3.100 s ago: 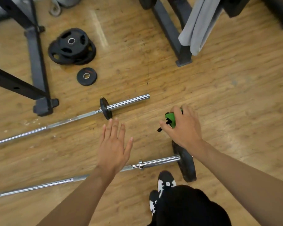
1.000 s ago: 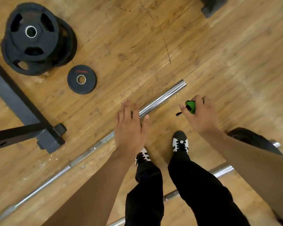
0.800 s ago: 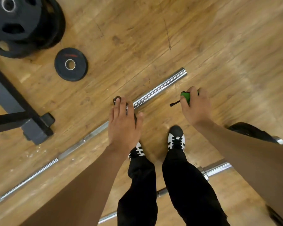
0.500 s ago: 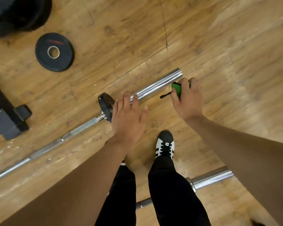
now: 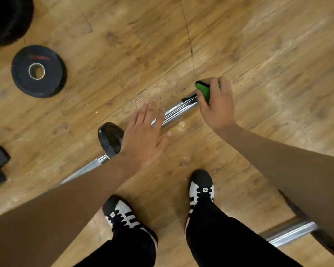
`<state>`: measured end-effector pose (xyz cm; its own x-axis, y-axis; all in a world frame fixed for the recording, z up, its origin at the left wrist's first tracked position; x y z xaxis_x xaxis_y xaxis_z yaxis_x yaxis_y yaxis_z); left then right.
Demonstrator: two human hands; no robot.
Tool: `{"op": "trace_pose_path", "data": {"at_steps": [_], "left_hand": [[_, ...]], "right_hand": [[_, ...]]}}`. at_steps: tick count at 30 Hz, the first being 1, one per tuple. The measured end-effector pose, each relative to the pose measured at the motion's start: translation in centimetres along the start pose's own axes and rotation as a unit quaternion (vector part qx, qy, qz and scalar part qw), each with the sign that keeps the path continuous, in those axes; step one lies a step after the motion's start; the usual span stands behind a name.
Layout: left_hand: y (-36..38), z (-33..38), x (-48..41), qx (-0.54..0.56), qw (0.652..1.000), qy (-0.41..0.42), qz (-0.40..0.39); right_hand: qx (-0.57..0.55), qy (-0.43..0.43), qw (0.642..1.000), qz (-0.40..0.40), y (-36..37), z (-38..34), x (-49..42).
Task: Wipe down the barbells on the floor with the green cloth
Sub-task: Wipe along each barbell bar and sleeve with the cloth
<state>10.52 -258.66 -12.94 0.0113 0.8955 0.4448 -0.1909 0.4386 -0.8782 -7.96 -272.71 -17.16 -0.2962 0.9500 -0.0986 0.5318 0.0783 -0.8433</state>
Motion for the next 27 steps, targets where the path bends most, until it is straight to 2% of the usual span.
{"op": "trace_pose_path", "data": {"at_steps": [3, 6, 8, 10, 12, 14, 16, 18, 19, 21, 22, 23, 27], "left_hand": [[1.8, -1.8, -1.4, -0.031, 0.998, 0.045, 0.028], [3.5, -2.9, -1.8, -0.030, 0.996, 0.086, 0.021], [4.3, -3.5, -1.4, -0.040, 0.991, 0.126, 0.037], [5.2, -4.4, -0.8, -0.086, 0.982, 0.161, 0.052], [5.9, -5.2, -0.2, -0.133, 0.979, 0.138, 0.067], [6.2, -5.9, 0.1, -0.166, 0.980, 0.076, 0.076], [6.2, -7.0, 0.3, -0.167, 0.982, 0.027, 0.088], [6.0, -7.8, 0.8, -0.155, 0.983, 0.009, 0.102], [6.0, -8.0, 1.3, -0.151, 0.983, 0.006, 0.103], [6.3, -8.4, 2.4, -0.147, 0.984, 0.008, 0.098], [6.6, -8.6, 2.9, -0.142, 0.985, 0.009, 0.096], [6.9, -8.7, 3.3, -0.135, 0.986, 0.012, 0.095], [7.2, -8.5, 4.0, -0.114, 0.985, 0.022, 0.129]], "right_hand": [[-0.035, -0.028, 0.999, -0.004, 3.2, 1.6, -0.8], [-0.011, -0.123, 0.992, -0.010, 6.0, 3.4, -0.1], [0.004, -0.188, 0.982, 0.018, 7.7, 4.6, 0.9], [0.007, -0.206, 0.976, 0.067, 9.5, 5.4, 1.8], [-0.002, -0.179, 0.976, 0.124, 10.8, 5.1, 2.2], [-0.009, -0.127, 0.977, 0.174, 11.7, 3.7, 2.8], [-0.023, -0.094, 0.976, 0.194, 12.8, 0.6, 4.4], [-0.041, -0.135, 0.978, 0.156, 13.9, -2.5, 6.4], [-0.048, -0.182, 0.975, 0.120, 14.2, -3.3, 7.4], [-0.039, -0.299, 0.951, 0.064, 13.6, -2.9, 7.2], [-0.023, -0.335, 0.940, 0.061, 13.2, -1.7, 6.4], [-0.006, -0.333, 0.940, 0.073, 12.6, -0.2, 5.4], [0.070, -0.156, 0.975, 0.145, 10.4, 4.3, 2.1]]}}
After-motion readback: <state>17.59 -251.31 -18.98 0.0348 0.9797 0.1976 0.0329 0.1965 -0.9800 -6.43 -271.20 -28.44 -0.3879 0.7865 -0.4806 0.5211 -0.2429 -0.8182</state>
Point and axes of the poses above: each hand's wrist, its own x-axis away from the middle knuckle, its own y-axis out of the palm, z = x × y, the point moved 2 cm from there along -x, towards the middle knuckle, and after that the axes turned 8 degrees about z, right-handed, at the moved point
